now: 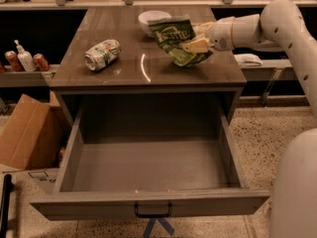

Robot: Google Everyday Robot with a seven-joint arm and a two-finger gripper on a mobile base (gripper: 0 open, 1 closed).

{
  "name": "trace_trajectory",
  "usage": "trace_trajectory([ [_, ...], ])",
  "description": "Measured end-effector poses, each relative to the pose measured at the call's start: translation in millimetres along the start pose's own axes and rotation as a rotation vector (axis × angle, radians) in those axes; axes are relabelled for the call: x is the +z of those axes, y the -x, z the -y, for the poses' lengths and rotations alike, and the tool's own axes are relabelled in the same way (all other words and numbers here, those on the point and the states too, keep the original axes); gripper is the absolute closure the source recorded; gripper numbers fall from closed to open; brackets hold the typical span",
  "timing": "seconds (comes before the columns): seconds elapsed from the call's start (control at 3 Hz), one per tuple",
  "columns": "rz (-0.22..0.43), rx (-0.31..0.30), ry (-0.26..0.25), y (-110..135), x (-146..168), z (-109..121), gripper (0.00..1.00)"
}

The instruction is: Pick green jalapeno chip bag from top drawer and place on counter

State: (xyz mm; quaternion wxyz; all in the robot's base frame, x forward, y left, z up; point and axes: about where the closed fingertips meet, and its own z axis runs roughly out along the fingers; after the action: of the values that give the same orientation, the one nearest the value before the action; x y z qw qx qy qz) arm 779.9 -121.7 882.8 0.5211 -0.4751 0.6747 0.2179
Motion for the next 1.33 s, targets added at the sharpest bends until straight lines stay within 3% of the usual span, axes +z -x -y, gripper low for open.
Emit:
trace_trajectory([
  [0.33,0.055,0.004,0.018,9,-2,-2,0.00],
  [1.0,0.145,-0.011,0.031,33,-14,-2,0.00],
  [1.33,0.156,-0.021,0.015,37,-33,-4,0.00],
])
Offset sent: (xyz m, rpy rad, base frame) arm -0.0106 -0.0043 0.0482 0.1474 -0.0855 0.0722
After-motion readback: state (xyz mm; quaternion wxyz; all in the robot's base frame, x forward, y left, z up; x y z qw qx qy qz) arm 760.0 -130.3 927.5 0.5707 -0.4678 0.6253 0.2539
